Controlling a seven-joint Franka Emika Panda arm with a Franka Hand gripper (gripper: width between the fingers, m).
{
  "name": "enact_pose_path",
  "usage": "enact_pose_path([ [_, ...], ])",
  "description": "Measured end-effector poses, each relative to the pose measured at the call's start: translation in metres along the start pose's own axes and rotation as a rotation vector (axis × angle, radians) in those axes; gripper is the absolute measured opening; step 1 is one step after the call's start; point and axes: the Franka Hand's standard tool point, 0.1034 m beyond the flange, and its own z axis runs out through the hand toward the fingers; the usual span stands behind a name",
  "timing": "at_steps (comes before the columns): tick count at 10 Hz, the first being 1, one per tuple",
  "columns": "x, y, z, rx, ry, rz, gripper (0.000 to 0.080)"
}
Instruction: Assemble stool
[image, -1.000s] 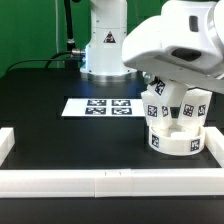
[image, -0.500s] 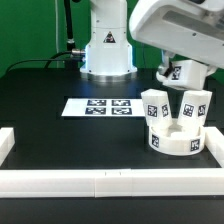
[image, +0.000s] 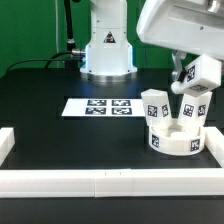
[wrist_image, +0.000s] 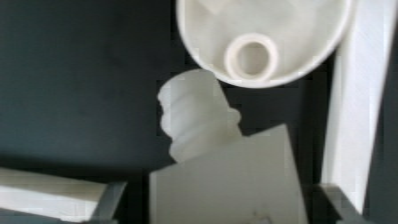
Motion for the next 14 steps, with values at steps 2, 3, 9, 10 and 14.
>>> enact_pose_path([
  [2, -0.004, -0.006, 0.004, 0.03, 0.069, -0.016, 0.0324],
  [3, -0.005, -0.006, 0.005, 0.031, 0.065, -0.015, 0.0324],
  [9, -0.005, -0.011, 0.011, 0.056, 0.094, 0.01, 0.0324],
  [10, -0.006, -0.011, 0.011, 0.058, 0.094, 0.016, 0.0324],
  [14, -0.019, -0.013, 0.014, 0.105, 0.071, 0.19, 0.0324],
])
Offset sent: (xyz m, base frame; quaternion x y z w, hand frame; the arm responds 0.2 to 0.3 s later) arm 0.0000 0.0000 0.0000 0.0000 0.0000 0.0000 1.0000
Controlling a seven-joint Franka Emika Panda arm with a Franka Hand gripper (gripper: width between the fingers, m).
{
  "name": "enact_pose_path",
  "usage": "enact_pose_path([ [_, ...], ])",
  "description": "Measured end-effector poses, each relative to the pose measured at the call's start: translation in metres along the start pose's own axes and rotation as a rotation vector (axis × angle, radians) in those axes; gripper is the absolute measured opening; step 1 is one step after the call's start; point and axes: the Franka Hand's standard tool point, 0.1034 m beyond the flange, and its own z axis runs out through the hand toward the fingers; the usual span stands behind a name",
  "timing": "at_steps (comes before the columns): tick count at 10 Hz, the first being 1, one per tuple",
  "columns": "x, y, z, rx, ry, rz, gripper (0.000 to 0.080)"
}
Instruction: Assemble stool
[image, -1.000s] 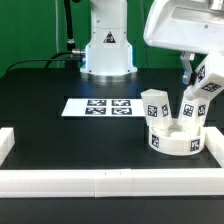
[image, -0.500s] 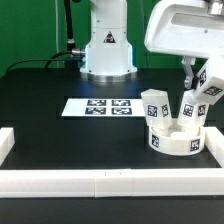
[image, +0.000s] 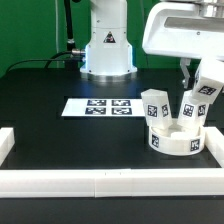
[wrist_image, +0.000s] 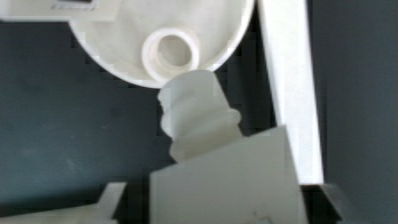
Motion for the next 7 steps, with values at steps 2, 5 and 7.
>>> enact_pose_path([
  [2, 0.0, 0.0, 0.0, 0.0, -0.001, 0.0, 0.0324],
  [5, -0.006, 0.001, 0.001, 0.017, 0.012, 0.069, 0.0324],
  [7, -0.004, -0.013, 0.001, 0.069, 0.102, 0.069, 0.0324],
])
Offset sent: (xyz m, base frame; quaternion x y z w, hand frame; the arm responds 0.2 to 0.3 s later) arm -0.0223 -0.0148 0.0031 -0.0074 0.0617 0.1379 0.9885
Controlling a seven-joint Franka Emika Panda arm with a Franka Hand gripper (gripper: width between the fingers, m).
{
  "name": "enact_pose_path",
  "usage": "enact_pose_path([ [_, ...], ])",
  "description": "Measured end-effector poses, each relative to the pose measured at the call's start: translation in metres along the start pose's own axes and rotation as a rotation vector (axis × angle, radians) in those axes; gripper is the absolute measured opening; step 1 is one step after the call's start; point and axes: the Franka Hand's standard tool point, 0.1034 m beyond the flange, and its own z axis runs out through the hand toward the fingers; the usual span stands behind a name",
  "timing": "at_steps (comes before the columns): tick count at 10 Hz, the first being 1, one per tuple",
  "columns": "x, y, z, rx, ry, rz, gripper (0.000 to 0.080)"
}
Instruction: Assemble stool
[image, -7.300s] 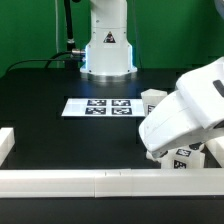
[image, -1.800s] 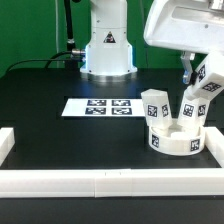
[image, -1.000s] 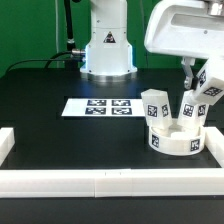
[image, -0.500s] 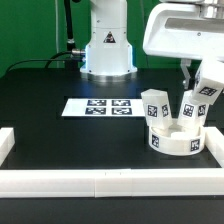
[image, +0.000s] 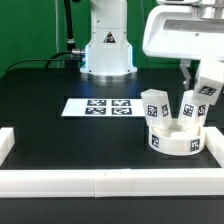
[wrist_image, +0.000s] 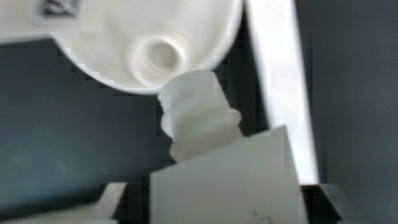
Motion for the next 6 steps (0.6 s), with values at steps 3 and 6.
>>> enact_pose_path([
  [3, 0.001, 0.012, 0.001, 0.039, 0.063, -0.04, 0.0324],
  [6, -0.002, 0.006, 0.002, 0.045, 0.058, -0.048, 0.0324],
])
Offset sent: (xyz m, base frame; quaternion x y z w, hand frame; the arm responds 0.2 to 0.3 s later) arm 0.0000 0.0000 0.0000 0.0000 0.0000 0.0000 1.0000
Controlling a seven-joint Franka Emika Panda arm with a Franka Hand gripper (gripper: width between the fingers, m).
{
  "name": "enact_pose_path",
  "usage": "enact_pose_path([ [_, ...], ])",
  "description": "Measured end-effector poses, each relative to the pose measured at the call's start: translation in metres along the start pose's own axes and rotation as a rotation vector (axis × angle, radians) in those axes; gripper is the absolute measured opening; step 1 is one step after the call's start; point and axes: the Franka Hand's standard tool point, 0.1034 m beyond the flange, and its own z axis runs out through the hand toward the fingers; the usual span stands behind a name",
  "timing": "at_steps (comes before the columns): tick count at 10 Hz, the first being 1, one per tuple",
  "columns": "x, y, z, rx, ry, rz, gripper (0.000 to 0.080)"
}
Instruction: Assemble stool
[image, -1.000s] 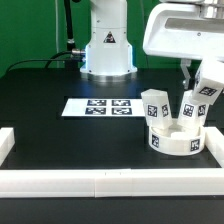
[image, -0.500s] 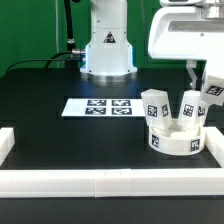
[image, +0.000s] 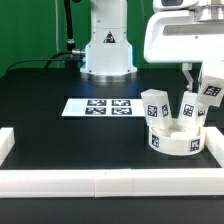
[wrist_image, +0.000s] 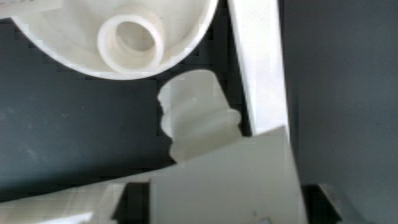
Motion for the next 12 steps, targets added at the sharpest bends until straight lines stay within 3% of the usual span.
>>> enact_pose_path([
  [1, 0.0, 0.001, 0.0, 0.001, -0.001, -0.003, 0.0324],
  [3, 0.001, 0.019, 0.004, 0.002, 0.011, -0.065, 0.0324],
  [7, 0.0, 0.013, 0.005, 0.013, 0.028, -0.077, 0.0324],
  [8, 0.004, 0.011, 0.001, 0.064, 0.151, -0.078, 0.0324],
  [9, -0.005, 0.014, 0.004, 0.078, 0.187, -0.075, 0.0324],
  [10, -0.006, 0.009, 0.005, 0.091, 0.214, -0.067, 0.0324],
  [12, -0.006, 0.012, 0.006, 0.083, 0.216, -0.093, 0.0324],
])
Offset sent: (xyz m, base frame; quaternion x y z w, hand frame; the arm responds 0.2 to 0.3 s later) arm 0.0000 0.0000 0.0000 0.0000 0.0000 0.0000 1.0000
